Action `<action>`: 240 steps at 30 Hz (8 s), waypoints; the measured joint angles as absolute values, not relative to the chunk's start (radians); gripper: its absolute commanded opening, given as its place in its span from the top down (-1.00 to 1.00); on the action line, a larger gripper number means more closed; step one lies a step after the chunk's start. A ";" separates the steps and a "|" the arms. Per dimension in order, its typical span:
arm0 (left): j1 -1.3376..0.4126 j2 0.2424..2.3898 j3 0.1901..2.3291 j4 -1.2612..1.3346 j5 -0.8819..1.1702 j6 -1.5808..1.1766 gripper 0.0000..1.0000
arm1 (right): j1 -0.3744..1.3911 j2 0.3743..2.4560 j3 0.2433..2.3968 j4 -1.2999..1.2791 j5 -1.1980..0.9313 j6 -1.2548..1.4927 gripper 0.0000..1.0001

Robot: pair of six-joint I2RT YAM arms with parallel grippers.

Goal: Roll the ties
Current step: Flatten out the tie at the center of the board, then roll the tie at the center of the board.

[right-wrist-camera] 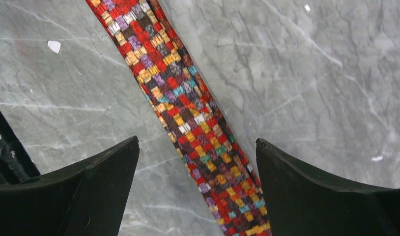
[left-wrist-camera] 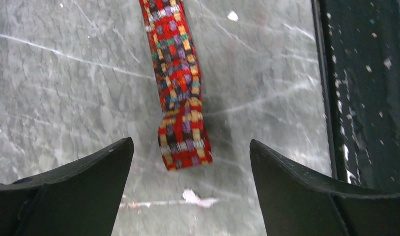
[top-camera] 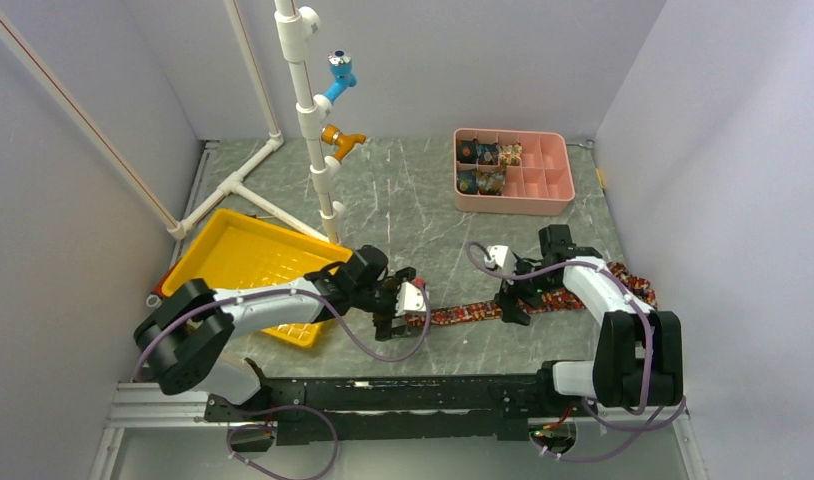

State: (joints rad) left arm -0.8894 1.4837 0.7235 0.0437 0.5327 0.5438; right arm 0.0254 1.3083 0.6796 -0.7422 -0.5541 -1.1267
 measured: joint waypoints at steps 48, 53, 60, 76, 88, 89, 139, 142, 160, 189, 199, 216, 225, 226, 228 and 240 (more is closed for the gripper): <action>-0.805 1.525 0.480 0.398 0.539 0.465 -0.47 | 0.231 1.382 0.883 -0.727 -0.691 -0.543 0.69; -0.807 1.559 0.490 0.453 0.527 0.457 -0.42 | 0.231 1.500 0.971 -0.728 -0.800 -0.406 0.84; -0.815 1.615 0.526 0.495 0.537 0.458 0.02 | 0.232 1.634 0.921 -0.728 -0.922 -0.239 0.92; -0.712 1.547 0.506 0.422 0.537 0.377 0.52 | 0.345 1.803 0.967 -0.735 -0.952 -0.161 0.96; -0.719 1.510 0.517 0.350 0.588 0.447 0.37 | 0.356 1.878 0.964 -0.559 -0.899 -0.045 0.93; -0.726 1.510 0.529 0.343 0.591 0.448 0.36 | 0.356 1.894 0.965 -0.554 -0.897 -0.043 0.90; -0.899 1.864 0.911 0.334 0.551 0.405 -0.50 | 0.145 1.875 0.993 -0.773 -0.916 -0.151 0.80; -0.900 1.864 0.911 0.334 0.545 0.410 -0.63 | 0.149 1.904 0.995 -0.774 -0.881 -0.146 0.81; -0.895 1.805 0.878 0.214 0.439 0.486 0.33 | 0.244 1.934 1.083 -0.711 -0.871 -0.099 0.42; -0.847 1.828 0.918 0.172 0.477 0.541 0.00 | 0.124 1.916 1.217 -0.884 -0.756 -0.289 0.57; -0.847 1.826 0.910 0.186 0.479 0.539 0.00 | 0.101 1.960 1.241 -0.944 -0.557 -0.393 0.58; -0.847 1.821 0.900 0.197 0.481 0.539 0.04 | 0.113 1.898 1.179 -0.987 -0.546 -0.445 0.28; -0.849 1.797 0.870 0.198 0.475 0.535 0.14 | 0.122 1.870 1.210 -0.973 -0.601 -0.372 0.15; -0.849 1.797 0.870 0.197 0.475 0.533 0.16 | 0.124 1.855 1.211 -0.966 -0.623 -0.355 0.15; -0.850 1.797 0.869 0.197 0.474 0.527 0.18 | 0.131 1.828 1.211 -0.962 -0.669 -0.330 0.15; -0.852 1.790 0.846 0.231 0.465 0.484 0.18 | 0.239 1.874 1.100 -0.838 -0.915 -0.154 -0.01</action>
